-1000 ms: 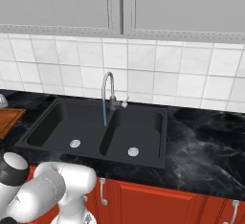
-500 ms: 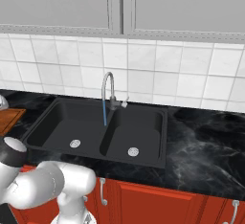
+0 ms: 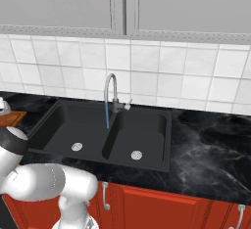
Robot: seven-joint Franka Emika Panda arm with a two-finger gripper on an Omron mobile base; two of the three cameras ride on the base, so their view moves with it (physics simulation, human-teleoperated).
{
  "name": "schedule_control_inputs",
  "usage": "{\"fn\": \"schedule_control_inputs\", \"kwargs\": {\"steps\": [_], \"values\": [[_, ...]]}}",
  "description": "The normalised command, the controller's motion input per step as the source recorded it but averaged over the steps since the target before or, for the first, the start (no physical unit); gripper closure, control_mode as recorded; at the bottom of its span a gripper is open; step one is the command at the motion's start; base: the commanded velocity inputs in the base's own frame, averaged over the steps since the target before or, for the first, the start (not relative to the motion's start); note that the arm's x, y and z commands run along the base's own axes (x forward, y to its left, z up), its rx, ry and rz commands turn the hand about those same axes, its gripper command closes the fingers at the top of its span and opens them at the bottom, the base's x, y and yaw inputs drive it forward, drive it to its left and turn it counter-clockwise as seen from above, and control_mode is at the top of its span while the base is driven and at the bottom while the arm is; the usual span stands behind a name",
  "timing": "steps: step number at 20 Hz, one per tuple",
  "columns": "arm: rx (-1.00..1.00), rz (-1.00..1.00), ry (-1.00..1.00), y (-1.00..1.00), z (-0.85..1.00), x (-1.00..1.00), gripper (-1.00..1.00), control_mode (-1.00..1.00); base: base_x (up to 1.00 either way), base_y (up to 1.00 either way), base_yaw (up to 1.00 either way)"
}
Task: Pick the kiwi, pear from the sink and place them on the cutting board to airdry. Then turn off the sink faucet.
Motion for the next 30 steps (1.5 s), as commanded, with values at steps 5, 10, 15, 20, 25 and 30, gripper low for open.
{"fn": "schedule_control_inputs", "kwargs": {"steps": [5, 10, 15, 20, 25, 30], "values": [[0.0, -0.04, 0.04, 0.08, -0.21, 0.08, 1.0, -1.0, 0.0, 0.0, 0.0], [0.0, -0.04, 0.06, 0.13, -0.26, 0.09, 1.0, -1.0, 0.0, 0.0, 0.0], [0.0, -0.04, 0.07, 0.1, -0.25, 0.1, 1.0, -1.0, 0.0, 0.0, 0.0], [0.0, -0.04, 0.05, 0.14, -0.2, 0.13, 1.0, -1.0, 0.0, 0.0, 0.0], [-0.01, -0.04, 0.02, 0.22, -0.12, 0.09, 1.0, -1.0, 0.0, 0.0, 0.0], [-0.01, -0.04, 0.02, 0.15, -0.11, 0.07, 1.0, -1.0, 0.0, 0.0, 0.0]]}}
